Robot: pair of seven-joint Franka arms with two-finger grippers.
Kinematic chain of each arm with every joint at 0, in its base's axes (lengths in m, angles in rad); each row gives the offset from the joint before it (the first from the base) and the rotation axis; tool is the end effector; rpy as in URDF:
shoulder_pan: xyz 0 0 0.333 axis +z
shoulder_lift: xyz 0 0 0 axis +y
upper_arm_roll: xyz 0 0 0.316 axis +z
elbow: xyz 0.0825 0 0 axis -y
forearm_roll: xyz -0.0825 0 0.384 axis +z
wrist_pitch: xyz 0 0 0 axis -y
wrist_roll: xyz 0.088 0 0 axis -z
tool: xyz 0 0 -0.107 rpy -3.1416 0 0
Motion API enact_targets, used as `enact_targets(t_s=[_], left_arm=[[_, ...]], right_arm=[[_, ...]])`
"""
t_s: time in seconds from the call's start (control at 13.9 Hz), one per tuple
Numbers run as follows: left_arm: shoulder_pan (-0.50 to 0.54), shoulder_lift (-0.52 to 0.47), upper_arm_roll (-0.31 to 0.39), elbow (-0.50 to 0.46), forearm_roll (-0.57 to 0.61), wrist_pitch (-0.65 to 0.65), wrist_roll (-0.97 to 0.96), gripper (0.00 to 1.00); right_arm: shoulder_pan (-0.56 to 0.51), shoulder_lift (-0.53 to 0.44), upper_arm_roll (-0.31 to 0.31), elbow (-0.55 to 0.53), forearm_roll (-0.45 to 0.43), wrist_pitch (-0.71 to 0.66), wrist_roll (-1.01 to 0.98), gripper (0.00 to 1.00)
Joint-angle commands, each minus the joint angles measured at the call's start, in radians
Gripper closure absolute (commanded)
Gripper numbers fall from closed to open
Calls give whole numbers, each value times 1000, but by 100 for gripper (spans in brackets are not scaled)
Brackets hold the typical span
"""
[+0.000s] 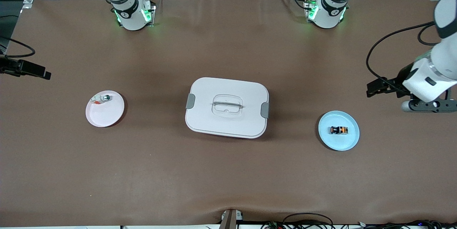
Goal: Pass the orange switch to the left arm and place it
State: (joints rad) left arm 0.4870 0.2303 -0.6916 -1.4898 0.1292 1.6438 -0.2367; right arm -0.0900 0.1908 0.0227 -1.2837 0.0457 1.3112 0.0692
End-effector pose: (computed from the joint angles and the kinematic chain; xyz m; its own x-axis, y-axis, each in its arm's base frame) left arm 0.6107 -0.0709 0.5613 0.9991 0.0323 -0.0271 0.0326 -0.9994 0.0115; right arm 0.5836 -0.0351 0.6270 0.9785 -0.1232 -0.1653 -0.1312 -0.9906 -0.0384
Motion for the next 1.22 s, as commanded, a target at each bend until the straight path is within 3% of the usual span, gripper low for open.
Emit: enact_targets(t_s=[0.0,0.65,0.86,1.15], left_arm=[[8,-14,-16,0,26,-24,-119,0],[28,-55,3,23,127,-93,-108,0],[30,-57,7,42,125,-94,-82,0],[51,-62,7,51,109,-114,-69,0]], right_arm=[[-2,-66,5,-77,-10,25,20,0],[30,-102,5,-112,-15,46,67,0],[30,-178,5,-221,-15,127,67,0],[29,-214,3,-262,-15,145,67,0]])
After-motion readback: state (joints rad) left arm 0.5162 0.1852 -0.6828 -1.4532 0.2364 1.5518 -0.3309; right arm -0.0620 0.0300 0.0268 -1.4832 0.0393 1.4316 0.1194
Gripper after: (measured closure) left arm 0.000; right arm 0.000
